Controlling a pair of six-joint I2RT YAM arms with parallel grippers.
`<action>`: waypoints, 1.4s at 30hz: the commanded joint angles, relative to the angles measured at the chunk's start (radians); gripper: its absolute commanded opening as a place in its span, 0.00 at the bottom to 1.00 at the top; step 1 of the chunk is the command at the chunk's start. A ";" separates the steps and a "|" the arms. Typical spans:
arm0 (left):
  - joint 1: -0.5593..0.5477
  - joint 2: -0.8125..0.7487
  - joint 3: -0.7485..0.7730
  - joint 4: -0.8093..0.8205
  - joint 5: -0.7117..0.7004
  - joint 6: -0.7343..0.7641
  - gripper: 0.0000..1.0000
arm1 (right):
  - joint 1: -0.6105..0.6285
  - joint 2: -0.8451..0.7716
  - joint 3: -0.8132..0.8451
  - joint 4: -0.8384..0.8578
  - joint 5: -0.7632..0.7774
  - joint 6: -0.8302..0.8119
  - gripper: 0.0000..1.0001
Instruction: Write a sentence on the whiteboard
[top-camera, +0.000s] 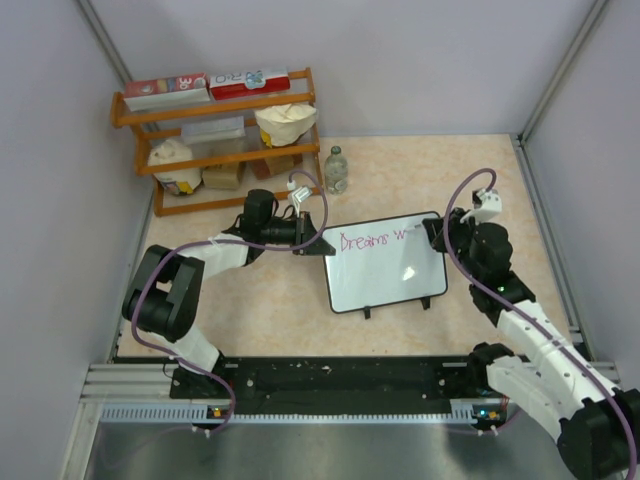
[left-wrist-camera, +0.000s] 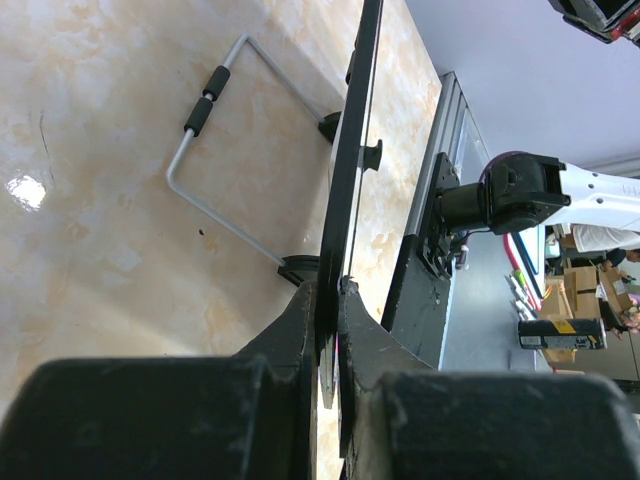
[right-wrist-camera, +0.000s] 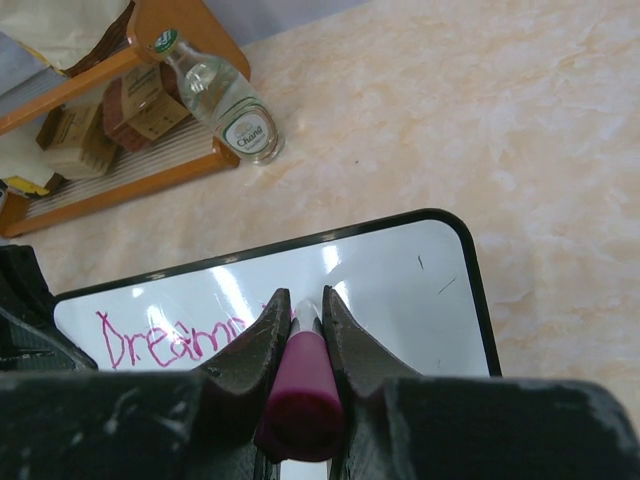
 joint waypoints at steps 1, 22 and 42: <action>-0.003 -0.026 0.018 -0.023 -0.078 0.064 0.00 | -0.007 0.019 0.052 0.015 0.033 -0.021 0.00; -0.003 -0.018 0.020 -0.020 -0.077 0.063 0.00 | -0.007 -0.079 0.005 -0.024 0.025 -0.030 0.00; -0.003 -0.021 0.020 -0.023 -0.078 0.064 0.00 | -0.007 -0.059 -0.021 -0.013 0.047 -0.016 0.00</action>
